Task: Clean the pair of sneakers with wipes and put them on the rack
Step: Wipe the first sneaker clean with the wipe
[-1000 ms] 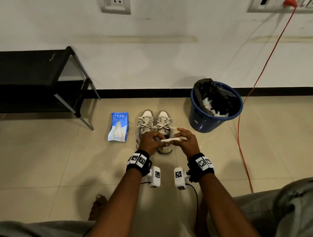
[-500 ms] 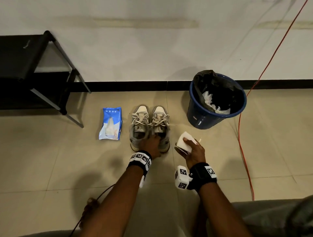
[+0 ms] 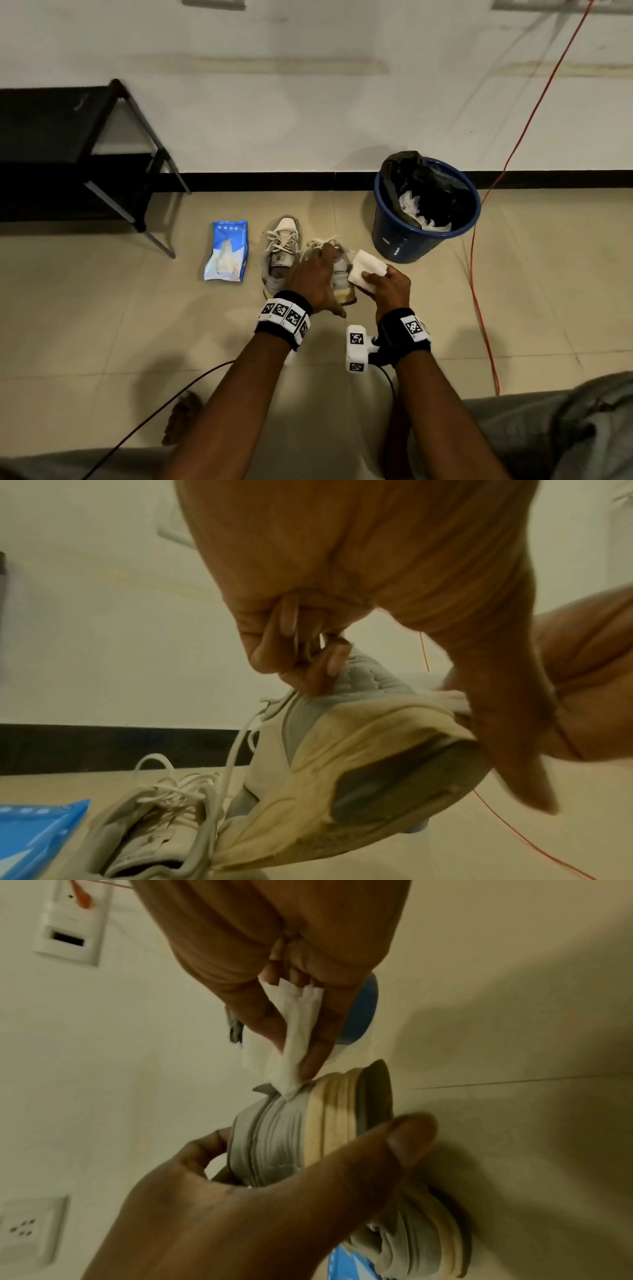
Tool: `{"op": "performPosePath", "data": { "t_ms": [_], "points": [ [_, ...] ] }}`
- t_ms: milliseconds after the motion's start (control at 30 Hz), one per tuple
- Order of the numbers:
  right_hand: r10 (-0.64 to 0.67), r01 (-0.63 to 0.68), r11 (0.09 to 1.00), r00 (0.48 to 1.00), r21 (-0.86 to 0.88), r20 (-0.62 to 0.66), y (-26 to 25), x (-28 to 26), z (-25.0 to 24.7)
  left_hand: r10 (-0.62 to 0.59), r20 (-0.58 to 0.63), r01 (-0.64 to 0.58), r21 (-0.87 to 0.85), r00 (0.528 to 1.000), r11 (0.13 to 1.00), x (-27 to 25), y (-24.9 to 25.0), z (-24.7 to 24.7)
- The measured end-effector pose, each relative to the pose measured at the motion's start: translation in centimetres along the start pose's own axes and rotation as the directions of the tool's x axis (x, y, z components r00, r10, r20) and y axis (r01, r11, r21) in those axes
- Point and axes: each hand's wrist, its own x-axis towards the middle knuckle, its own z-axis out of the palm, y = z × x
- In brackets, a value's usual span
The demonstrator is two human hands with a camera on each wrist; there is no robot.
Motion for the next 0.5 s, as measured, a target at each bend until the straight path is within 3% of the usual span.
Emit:
{"op": "performPosePath", "data": {
  "t_ms": [133,233,333,400,500],
  "points": [
    [-0.104,0.105,0.982,0.994,-0.160,0.017,-0.8,-1.2,1.0,-0.028,-0.019,0.027,-0.051,0.999,0.998,-1.9,-0.1,-0.7],
    [-0.255,0.237,0.913,0.967,-0.333,-0.012,-1.0,-2.6,1.2,-0.081,-0.065,0.064,-0.230,0.995,0.971,-3.1,-0.3,-1.1],
    [-0.467,0.394,0.711,0.884,-0.582,0.027,-2.5,-4.2,1.1,-0.086,-0.096,0.051,-0.323,0.992,0.945,-4.0,0.2,-0.6],
    [-0.558,0.480,0.551,0.820,-0.682,0.126,-2.7,-5.0,1.0,-0.092,-0.088,0.055,-0.355,0.992,0.933,-4.3,0.6,0.1],
    [-0.434,0.502,0.465,0.847,-0.729,0.307,-0.9,-6.0,1.6,-0.121,-0.116,0.062,-0.415,0.986,0.908,-4.3,0.5,0.9]
  ]
}}
